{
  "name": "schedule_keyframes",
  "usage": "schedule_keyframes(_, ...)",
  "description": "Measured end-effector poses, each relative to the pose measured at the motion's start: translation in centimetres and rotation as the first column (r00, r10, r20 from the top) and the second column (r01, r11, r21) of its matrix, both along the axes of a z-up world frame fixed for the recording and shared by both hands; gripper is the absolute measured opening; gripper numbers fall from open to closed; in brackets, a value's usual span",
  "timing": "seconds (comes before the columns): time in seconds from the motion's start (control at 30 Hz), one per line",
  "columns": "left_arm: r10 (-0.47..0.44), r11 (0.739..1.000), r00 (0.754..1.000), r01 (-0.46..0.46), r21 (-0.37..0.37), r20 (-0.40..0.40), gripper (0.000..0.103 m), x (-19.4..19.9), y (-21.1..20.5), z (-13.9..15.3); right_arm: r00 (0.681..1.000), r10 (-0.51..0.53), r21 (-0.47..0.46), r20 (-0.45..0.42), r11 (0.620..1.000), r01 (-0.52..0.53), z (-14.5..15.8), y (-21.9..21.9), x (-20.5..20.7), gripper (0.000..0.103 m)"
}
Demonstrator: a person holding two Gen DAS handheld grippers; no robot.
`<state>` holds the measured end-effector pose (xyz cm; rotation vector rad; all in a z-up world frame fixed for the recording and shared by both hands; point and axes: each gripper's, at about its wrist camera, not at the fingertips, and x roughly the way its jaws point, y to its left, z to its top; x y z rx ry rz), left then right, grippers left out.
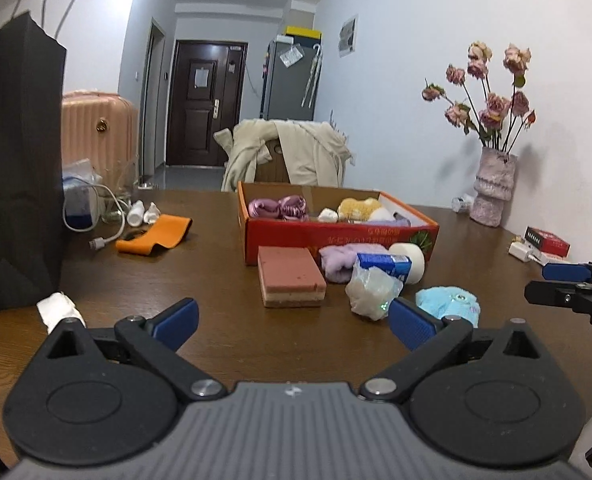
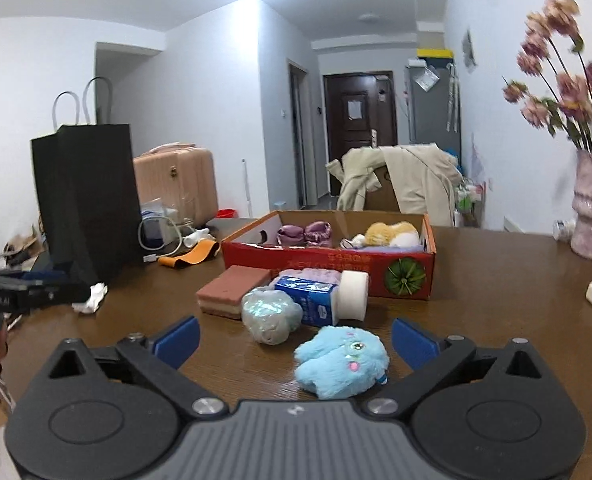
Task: Organize soft objects
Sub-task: 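Grasp the white round roll with the right tool while the left tool grasps the clear glittery bag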
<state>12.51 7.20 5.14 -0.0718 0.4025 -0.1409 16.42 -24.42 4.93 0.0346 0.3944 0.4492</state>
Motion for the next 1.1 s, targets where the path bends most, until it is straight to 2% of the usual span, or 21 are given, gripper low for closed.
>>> schedule_keyframes(0.23,-0.028,1.0,0.997,0.029,0.006,-0.066,0.103,3.4,-2.1,-1.3,0.997,-0.045,0.019,-0.07,0.999,0.046,-1.9,-0.9,3.0,0.101)
schedule_keyframes(0.47,-0.106,0.994,0.988,0.107,0.01,-0.109,0.103,7.8,-5.5,-2.3,0.994,-0.017,0.018,-0.103,1.0,0.019,-2.8,-1.2,6.2,0.099)
schedule_keyframes(0.53,-0.125,0.992,0.985,0.128,0.011,-0.122,0.103,9.3,-6.5,-2.7,0.994,-0.016,0.024,-0.112,1.0,0.019,-2.8,-1.3,7.3,0.092)
schedule_keyframes(0.7,-0.164,0.986,0.975,0.167,0.009,-0.151,0.103,12.7,-8.3,-3.3,0.993,-0.021,0.04,-0.115,0.999,0.026,-2.8,-1.4,9.9,0.09)
schedule_keyframes(0.9,-0.202,0.978,0.968,0.206,0.014,-0.147,0.103,15.8,-9.7,-3.1,0.987,-0.043,0.047,-0.155,0.998,0.051,-3.1,-1.3,13.8,0.081)
schedule_keyframes(1.03,-0.213,0.976,0.961,0.216,0.002,-0.175,0.103,16.9,-10.0,-4.0,0.982,-0.031,0.076,-0.184,0.996,0.046,-3.1,-0.8,16.6,0.075)
schedule_keyframes(1.1,-0.216,0.975,0.958,0.22,-0.001,-0.189,0.098,17.3,-10.0,-4.5,0.982,-0.014,0.086,-0.19,0.996,0.031,-3.1,-0.3,18.1,0.074)
